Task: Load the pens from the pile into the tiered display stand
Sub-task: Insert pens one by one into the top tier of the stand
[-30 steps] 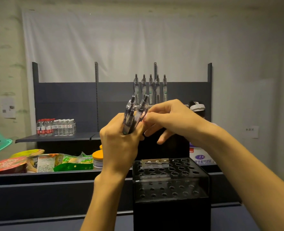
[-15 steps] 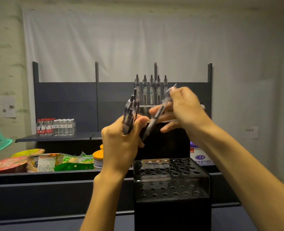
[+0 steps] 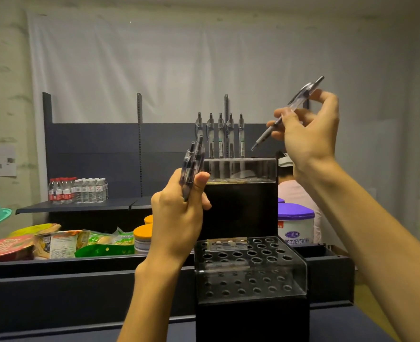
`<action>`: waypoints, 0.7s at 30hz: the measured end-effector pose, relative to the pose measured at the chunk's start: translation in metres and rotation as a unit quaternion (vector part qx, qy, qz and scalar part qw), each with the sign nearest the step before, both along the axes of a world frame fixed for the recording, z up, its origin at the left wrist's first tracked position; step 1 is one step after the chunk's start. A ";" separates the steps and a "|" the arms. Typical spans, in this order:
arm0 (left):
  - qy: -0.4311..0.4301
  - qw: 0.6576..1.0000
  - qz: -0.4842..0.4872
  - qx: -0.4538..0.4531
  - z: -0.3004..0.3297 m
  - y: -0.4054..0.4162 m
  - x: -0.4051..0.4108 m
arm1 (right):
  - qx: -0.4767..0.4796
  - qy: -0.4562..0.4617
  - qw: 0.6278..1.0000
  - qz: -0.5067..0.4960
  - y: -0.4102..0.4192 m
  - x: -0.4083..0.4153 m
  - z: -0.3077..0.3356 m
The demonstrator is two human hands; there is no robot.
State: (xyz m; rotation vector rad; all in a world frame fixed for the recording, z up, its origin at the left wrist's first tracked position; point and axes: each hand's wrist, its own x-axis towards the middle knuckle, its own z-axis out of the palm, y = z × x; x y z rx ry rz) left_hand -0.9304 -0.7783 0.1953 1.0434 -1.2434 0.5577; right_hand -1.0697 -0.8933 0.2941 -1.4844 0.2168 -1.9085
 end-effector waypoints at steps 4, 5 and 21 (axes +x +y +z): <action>-0.001 1.000 -0.001 0.002 0.000 0.000 -0.001 | -0.002 0.031 0.998 -0.057 -0.014 0.010 0.004; -0.003 1.000 -0.001 0.003 0.000 0.000 -0.002 | 0.000 0.040 0.997 -0.067 -0.017 0.013 0.005; -0.025 0.999 -0.012 0.022 -0.002 -0.004 -0.007 | 0.040 0.294 0.949 -0.102 -0.037 0.035 0.006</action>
